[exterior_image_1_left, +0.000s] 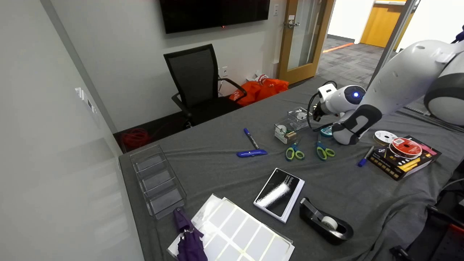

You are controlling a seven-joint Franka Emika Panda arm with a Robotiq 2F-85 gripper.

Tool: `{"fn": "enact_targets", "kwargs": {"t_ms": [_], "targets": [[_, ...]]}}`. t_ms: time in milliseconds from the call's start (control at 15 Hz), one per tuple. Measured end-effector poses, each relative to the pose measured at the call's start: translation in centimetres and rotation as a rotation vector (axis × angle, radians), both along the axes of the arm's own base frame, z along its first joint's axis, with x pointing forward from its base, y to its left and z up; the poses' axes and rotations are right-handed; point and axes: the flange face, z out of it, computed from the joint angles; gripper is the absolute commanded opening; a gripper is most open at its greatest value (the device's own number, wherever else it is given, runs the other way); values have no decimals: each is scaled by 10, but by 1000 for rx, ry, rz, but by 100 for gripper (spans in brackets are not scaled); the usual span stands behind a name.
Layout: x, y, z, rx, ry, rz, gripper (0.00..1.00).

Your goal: Push the right transparent bowl upright

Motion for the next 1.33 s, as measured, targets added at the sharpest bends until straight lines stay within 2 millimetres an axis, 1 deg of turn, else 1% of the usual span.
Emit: {"fn": "enact_targets", "kwargs": {"t_ms": [133,267,467,600,733,933,1067,1333], "targets": [[0,-1,0,-3,0,0,46],[1,-2,5,-5,-5,1,60],[2,1,16,4,-16,9,82],[3,6,28,15,-24,21,96],[1,10,41,28,-29,35,100],[-8,14,54,60,-12,71,100],[-19,14,57,98,11,92,100],[-48,13,59,208,91,101,100]]}}
